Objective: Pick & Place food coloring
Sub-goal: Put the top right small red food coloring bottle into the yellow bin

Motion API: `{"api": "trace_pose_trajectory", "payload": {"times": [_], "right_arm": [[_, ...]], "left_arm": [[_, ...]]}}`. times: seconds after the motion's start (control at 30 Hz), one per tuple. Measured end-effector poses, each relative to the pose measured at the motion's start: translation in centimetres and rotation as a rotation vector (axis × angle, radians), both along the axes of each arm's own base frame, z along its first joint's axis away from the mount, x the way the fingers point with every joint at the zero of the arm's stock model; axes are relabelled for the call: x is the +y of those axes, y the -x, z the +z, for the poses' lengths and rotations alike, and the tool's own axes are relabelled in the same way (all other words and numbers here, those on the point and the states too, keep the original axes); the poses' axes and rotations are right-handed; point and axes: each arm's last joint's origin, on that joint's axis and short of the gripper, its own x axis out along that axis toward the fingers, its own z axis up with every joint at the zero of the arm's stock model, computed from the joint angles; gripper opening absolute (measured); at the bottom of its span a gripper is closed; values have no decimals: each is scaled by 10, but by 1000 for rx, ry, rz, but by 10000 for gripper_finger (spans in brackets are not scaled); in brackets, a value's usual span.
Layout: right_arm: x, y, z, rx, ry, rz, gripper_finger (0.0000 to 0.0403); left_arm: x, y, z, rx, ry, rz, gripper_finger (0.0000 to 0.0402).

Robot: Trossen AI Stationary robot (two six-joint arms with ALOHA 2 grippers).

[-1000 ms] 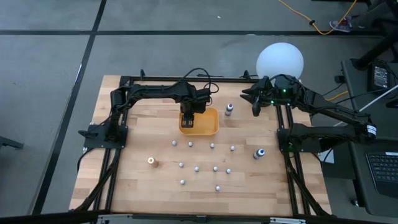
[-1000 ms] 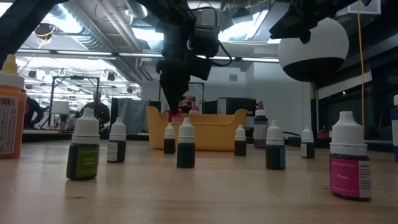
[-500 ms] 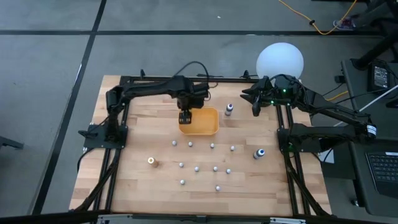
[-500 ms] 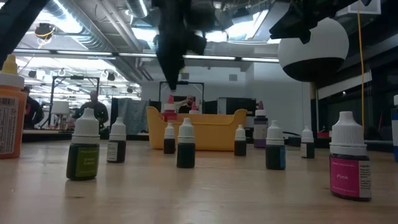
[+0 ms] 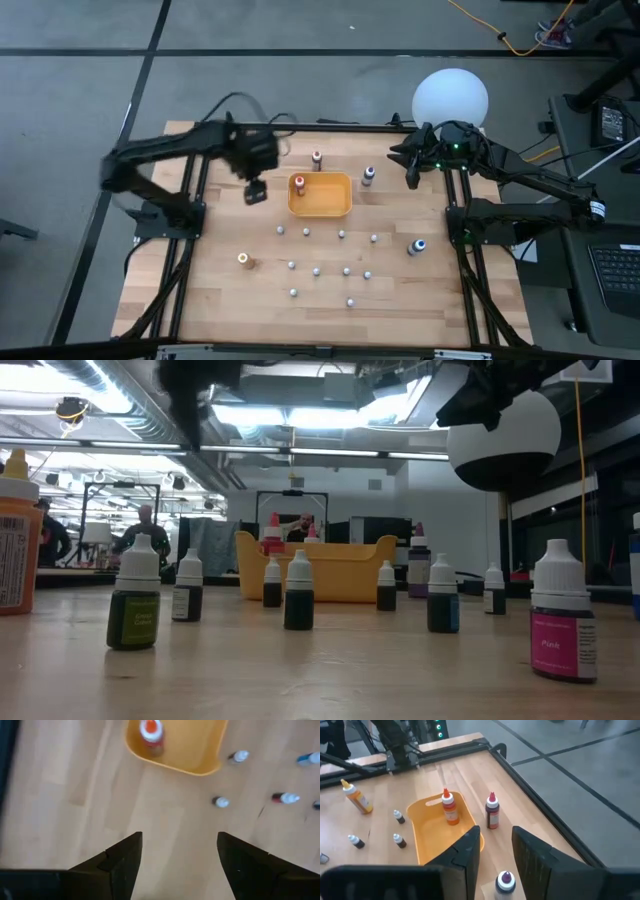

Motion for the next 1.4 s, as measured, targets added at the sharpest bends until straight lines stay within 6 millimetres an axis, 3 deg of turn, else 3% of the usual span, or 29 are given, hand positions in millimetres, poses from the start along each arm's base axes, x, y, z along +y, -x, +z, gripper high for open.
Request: {"api": "trace_pose_trajectory", "payload": {"times": [0.17,0.47,0.8,1.07,1.4], "right_arm": [[0,0,0,3,3,2,116],[0,0,0,2,2,1,116],[0,0,0,3,1,0,116],[0,0,0,4,0,0,116],[0,0,0,4,1,1,116]], "left_arm": [[-29,10,-48,-113,47,31,251],[-61,-27,-100,-69,53,-84,251],[-72,-53,-149,79,15,-204,251],[-72,-63,-162,71,7,-216,221],[-71,-62,-162,75,-16,-225,128]]}}
